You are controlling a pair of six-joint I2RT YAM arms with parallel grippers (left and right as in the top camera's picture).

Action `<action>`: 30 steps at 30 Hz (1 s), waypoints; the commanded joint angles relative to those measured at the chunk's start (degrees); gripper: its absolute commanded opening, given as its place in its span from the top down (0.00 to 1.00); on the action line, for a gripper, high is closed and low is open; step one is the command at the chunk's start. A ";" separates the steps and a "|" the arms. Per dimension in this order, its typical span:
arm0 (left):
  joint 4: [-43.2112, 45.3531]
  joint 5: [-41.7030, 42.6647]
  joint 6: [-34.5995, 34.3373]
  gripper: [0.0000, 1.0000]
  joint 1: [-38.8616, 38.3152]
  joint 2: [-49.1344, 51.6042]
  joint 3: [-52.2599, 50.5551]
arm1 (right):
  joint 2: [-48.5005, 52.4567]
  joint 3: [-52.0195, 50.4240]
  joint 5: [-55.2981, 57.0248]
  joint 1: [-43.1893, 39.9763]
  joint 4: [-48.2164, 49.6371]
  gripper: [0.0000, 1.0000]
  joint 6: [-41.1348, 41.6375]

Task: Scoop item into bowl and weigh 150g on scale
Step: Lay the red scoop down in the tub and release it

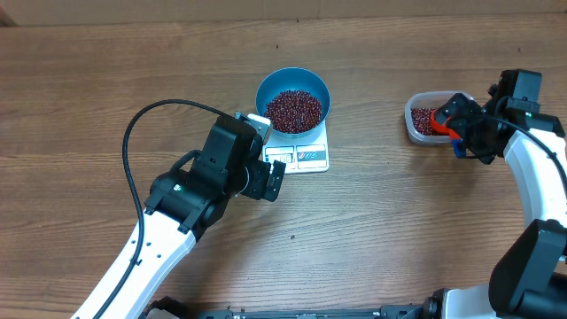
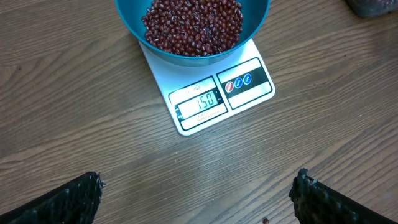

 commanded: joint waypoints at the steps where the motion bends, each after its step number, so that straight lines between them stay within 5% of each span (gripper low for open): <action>1: 0.22 0.61 1.07 0.00 0.09 0.07 1.31 | 0.13 0.22 -0.33 0.13 -0.68 0.00 -6.32; 12: 0.22 0.61 1.07 0.00 0.09 0.07 1.29 | -0.02 17.84 -0.13 0.04 -24.04 0.00 -30.91; 19: 0.22 0.61 1.07 0.00 0.09 0.07 1.29 | -0.02 27.08 -0.17 0.04 -31.10 0.00 -31.50; 30: 0.22 0.61 1.07 0.00 0.09 0.07 1.29 | 0.04 27.19 -0.15 0.04 -31.21 0.00 -31.50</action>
